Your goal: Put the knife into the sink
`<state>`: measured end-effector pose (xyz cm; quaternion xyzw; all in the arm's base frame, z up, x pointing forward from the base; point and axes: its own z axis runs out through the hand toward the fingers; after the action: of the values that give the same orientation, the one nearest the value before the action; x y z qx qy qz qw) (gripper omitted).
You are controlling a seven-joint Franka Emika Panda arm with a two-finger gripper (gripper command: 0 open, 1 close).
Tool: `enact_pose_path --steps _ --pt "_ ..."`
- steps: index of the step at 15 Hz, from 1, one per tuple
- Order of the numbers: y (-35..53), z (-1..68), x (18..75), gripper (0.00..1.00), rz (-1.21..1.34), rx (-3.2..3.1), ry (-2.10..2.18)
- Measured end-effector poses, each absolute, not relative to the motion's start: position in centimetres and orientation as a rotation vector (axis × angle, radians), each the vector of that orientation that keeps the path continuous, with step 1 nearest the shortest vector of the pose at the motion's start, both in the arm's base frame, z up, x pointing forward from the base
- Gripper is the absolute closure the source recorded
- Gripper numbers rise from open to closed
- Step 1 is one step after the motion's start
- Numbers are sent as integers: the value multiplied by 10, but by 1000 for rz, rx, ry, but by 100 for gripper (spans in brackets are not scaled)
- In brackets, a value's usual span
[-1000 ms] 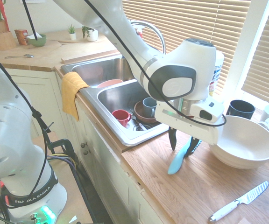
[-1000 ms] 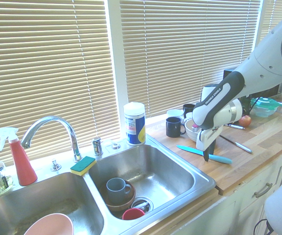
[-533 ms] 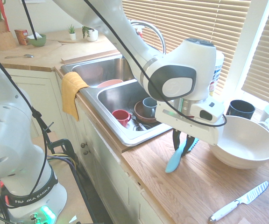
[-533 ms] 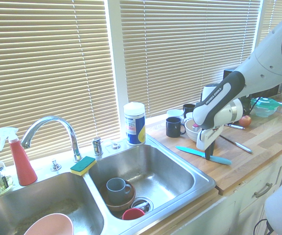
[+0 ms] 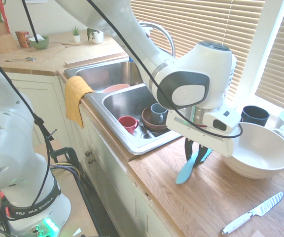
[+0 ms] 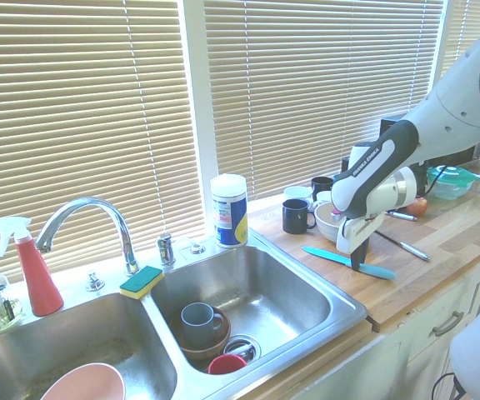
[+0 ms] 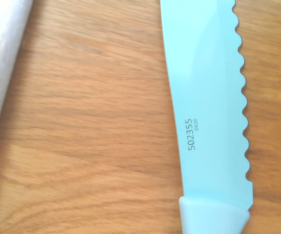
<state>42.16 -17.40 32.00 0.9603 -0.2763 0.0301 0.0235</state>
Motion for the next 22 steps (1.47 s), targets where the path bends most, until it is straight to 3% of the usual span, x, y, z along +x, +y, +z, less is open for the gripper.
enact_pose_path --steps 14,22 --pt "-117 456 426 100 272 2984 -878" --pt "11 423 459 100 316 2813 -1320"
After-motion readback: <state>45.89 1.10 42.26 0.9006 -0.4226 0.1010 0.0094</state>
